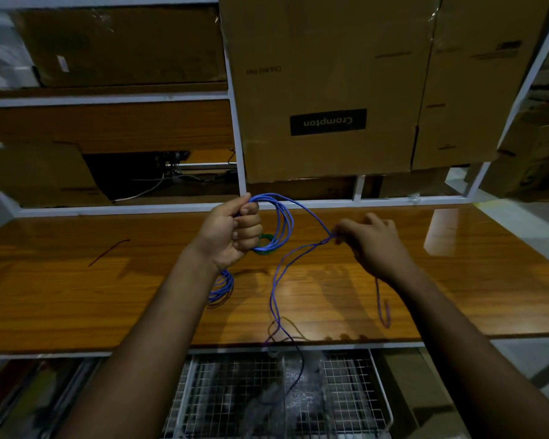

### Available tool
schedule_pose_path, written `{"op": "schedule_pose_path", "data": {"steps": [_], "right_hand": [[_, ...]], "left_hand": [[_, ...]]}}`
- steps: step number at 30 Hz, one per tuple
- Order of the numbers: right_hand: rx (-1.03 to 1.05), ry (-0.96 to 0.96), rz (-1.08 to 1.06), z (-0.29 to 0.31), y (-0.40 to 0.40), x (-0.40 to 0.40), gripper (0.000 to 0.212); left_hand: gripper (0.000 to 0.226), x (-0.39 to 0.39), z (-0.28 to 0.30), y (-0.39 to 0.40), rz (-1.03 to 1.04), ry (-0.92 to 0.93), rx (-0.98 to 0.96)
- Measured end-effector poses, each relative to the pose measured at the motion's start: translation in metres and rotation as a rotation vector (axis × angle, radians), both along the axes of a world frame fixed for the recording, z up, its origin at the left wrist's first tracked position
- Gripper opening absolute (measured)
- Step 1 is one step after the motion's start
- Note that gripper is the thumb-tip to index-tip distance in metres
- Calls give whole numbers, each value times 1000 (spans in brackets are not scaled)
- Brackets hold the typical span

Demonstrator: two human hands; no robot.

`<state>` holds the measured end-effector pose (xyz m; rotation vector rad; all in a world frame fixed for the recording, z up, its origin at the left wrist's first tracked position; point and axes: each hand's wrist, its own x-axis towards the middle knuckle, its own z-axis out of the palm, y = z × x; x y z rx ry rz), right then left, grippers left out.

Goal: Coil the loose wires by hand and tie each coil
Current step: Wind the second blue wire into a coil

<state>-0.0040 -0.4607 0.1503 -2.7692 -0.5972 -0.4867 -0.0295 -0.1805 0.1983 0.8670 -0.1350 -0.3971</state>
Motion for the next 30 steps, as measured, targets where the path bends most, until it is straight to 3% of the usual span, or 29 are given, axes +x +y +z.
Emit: {"op": "schedule_pose_path", "data": {"steps": [3, 6, 9, 13, 17, 21, 25, 27, 30], "right_hand": [[-224, -249, -69, -4, 7, 2, 16], [-52, -246, -61, -6, 13, 5, 20], [231, -124, 20, -6, 14, 7, 26], [416, 179, 189, -7, 12, 5, 34], [945, 588, 340, -9, 15, -7, 27], [1271, 744, 333, -5, 22, -15, 21], [1541, 935, 419, 0, 27, -20, 36], [1410, 844, 372, 2, 25, -21, 47], [895, 544, 190, 2, 26, -21, 50]], "left_hand": [[37, 2, 0, -8, -23, 6, 22], [35, 2, -2, -11, -38, 6, 30], [36, 2, -2, -11, -31, 0, 34], [41, 4, -2, -6, -2, 5, 26], [43, 5, -2, -3, 20, 3, 16], [42, 6, -3, -2, 20, 3, -3], [42, 7, -1, 0, 68, 13, -19], [43, 7, 0, 0, 87, 12, -17], [43, 8, 0, -2, 98, 6, 13]]}}
